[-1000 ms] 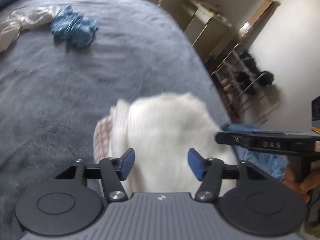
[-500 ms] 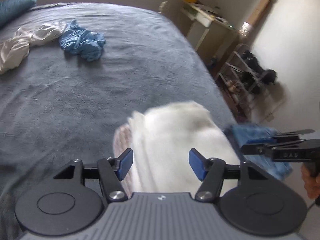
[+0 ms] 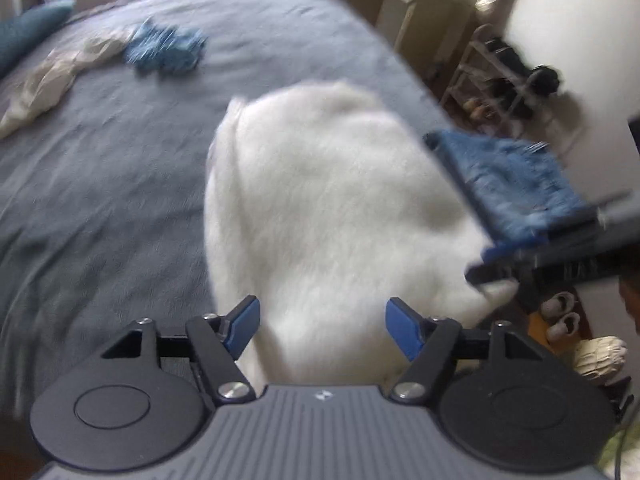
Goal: Fold clothes
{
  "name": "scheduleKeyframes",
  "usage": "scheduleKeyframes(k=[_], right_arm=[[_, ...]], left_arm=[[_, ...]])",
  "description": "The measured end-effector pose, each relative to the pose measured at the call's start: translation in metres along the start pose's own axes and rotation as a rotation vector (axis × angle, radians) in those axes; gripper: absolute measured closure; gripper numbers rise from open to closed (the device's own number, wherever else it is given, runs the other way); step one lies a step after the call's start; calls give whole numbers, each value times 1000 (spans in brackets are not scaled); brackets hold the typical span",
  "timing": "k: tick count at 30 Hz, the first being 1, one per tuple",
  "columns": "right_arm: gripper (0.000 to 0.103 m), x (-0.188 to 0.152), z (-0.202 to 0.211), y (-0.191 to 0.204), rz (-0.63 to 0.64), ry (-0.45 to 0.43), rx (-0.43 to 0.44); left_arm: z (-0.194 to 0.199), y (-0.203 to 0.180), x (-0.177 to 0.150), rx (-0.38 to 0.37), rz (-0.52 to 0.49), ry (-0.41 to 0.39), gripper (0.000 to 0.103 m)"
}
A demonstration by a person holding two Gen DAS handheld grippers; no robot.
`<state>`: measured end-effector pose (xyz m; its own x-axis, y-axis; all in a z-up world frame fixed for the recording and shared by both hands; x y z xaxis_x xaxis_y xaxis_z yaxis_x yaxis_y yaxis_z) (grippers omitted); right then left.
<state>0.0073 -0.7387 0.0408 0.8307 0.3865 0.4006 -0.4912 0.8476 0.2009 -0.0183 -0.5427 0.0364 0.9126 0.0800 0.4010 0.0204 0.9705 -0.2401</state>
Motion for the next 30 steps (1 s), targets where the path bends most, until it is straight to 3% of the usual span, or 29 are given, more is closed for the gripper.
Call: scheduleKeyframes(k=[2,4,6,8,14,18,23,30], right_arm=[[72,-10,-18,1,-13,55,-32],[72,-6,-11,2,-42,72,-38],[69,0,6,4,-61,70,-28],[50,0,24,11,-57,70,-45],[25,-12,54,26,-43,108,-133],[19,-21,60,31,-32,123,-179],[14,-19,70,35,2,100,-216],[12,-12,93,38,26,-3,-237]], left_arm=[[-4,-1,-5,40,48,37,30],[11,-7,-1,51,93,-1,32],[31,-12,2,57,106,-64,16],[48,-19,5,70,129,-106,9],[70,-31,9,217,241,-107,5],[76,-31,8,286,292,-100,5],[83,-45,11,368,250,-128,5],[104,-53,19,322,242,-193,5]])
Point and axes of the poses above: each gripper's, at about its wrist camera, not at the fingertips, and z roughly against the way its jaws point, y to its left, x to its top, the point moved 2 cm from there along -z, roughly the way its jaws point, and after that the axes turned 14 degrees about z, right-handed, at the moved point
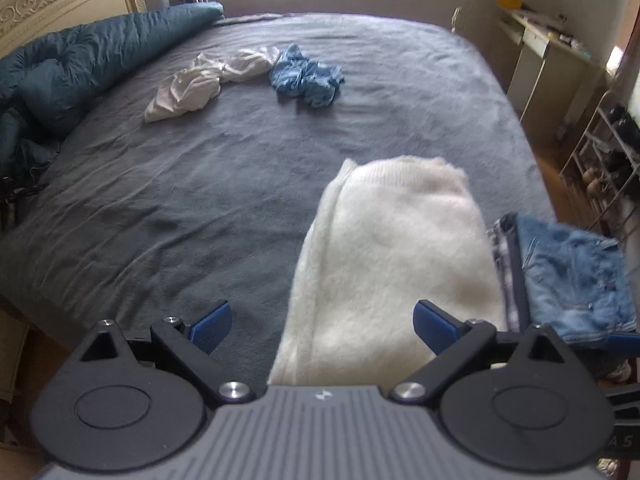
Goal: Fold clothes
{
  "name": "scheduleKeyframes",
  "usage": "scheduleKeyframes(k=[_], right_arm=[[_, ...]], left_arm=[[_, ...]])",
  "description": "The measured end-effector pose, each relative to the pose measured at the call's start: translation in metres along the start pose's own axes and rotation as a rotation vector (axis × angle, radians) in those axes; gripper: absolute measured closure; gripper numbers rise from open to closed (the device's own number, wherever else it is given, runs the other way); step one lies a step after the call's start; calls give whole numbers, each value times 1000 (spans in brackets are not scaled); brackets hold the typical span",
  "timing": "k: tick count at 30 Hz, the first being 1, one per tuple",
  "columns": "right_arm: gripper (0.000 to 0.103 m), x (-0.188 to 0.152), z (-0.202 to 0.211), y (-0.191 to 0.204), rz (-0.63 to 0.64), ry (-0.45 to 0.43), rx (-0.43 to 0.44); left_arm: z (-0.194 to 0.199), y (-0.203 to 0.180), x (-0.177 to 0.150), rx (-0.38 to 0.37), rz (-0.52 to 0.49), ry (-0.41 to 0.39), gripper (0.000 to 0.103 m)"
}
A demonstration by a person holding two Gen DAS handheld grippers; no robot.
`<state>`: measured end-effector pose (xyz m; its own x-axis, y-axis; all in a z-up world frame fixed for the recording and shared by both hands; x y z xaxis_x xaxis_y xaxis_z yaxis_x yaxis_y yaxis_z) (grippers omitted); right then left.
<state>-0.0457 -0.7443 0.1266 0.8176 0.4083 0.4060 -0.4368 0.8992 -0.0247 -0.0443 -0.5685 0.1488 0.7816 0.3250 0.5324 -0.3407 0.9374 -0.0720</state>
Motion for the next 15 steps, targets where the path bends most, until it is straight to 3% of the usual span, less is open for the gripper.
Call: scheduleKeyframes(k=[3,7,10,12,15], right_arm=[[12,4,6,0,-1,-26,5],[11,7,27,1,-16,-183,-57],[2,8,35,0,-27,-270,-101],[1,9,35,-1,-26,-299,-55],[1,12,24,-4,-83,-236,-29]], left_arm=[[4,-3,1,34,-37,-34,4],[9,-9,1,6,-79,-43,4],[11,-11,-1,-10,-97,-29,4],[10,-11,-3,-16,-96,-3,4],[8,-10,-5,-14,-71,26,4]])
Point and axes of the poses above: each gripper's, at about its wrist camera, not at the fingertips, and z roughly against the way its jaws point, y to its left, x to its top, the point moved 2 cm from there along -z, roughly the way its jaws point, and after that the axes turned 14 degrees about z, right-handed, at the moved point
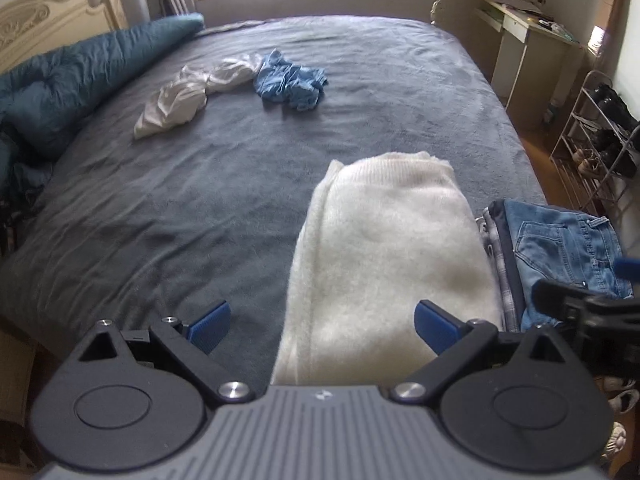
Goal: Fold clothes
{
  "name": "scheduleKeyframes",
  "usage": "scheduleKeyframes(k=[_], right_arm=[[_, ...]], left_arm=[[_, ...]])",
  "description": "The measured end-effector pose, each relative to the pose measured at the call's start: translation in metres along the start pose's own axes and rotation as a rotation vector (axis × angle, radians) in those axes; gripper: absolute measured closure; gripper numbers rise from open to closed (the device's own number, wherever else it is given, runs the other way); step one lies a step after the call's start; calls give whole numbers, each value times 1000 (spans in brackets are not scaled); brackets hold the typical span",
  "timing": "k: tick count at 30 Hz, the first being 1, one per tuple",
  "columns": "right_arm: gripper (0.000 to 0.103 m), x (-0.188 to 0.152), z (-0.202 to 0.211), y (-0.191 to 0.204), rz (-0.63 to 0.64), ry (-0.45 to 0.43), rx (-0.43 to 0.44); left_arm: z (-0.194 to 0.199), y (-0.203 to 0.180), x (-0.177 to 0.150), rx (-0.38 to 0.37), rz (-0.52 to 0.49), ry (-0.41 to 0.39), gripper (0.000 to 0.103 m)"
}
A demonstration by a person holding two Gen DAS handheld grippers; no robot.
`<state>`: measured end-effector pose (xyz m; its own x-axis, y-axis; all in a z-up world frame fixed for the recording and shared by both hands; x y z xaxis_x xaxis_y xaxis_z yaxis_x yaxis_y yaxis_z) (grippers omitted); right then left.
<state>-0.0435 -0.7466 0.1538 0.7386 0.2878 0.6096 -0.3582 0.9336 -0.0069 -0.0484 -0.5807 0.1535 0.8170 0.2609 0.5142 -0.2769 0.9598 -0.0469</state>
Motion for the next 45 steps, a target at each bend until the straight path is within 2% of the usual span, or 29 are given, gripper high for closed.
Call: scheduleKeyframes(k=[3,9,20,26,45], right_arm=[[1,-4,-19,6,-20,123,-54],[1,-23,-34,23,-32,271,-81],[1,-17,-38,37,-11,311,-64],[1,-16,-41,41,8,330,-38],[1,-19,-39,47,31,334,-39]], left_arm=[[-4,6,-3,7,15,48,4],[-10,17,-6,-24,84,122,4],[-16,26,-9,24,127,146,4],[-17,27,-9,32,137,158,4],[-17,28,-14,37,146,182,4]])
Point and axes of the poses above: each gripper's, at about its wrist camera, not at the fingertips, and z roughly against the way its jaws point, y to its left, x to its top, the point moved 2 cm from there along -z, roughly the way its jaws point, and after that the axes turned 14 degrees about z, right-handed, at the moved point
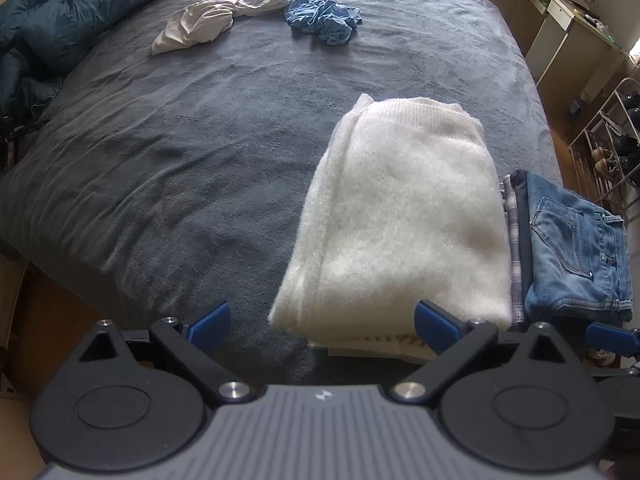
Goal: Fold clothes
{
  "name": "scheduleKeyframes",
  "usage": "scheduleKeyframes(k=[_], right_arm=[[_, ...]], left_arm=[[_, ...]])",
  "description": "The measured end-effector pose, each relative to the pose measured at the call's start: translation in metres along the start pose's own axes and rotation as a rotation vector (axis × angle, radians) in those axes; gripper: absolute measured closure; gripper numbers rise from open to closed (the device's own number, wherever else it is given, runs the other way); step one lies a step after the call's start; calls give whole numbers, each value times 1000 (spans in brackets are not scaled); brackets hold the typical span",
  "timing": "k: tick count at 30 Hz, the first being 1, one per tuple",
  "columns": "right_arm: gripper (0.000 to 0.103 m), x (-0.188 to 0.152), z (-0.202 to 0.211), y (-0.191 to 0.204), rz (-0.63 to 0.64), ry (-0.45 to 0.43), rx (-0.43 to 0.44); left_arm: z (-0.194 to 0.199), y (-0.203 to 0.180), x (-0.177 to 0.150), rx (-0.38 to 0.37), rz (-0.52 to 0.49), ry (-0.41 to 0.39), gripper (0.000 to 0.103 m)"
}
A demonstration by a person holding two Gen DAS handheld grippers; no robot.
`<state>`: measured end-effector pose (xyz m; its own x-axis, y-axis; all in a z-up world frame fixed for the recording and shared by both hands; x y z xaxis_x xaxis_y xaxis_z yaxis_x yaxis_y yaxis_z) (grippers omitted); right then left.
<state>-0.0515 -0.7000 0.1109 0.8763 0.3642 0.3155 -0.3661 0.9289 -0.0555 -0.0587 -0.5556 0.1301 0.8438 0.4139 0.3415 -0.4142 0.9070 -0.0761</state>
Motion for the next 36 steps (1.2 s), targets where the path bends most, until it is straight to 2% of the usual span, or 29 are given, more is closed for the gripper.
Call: scheduleKeyframes(k=[36], right_arm=[[1,3,-6,-3,11,22,-10]], left_arm=[[-8,-2,1,11,2,29,4]])
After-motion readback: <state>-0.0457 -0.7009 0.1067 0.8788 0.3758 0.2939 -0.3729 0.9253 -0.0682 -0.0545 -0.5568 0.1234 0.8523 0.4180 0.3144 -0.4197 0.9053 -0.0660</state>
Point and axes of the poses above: each gripper's, at about its wrist camera, not at the fingertips, and z roughly against the way its jaws point, y to its left, x to its top, the point moved 2 cm from there along -z, roughly the way its jaws point, and after that the axes turned 14 degrees about z, right-handed, at the moved point
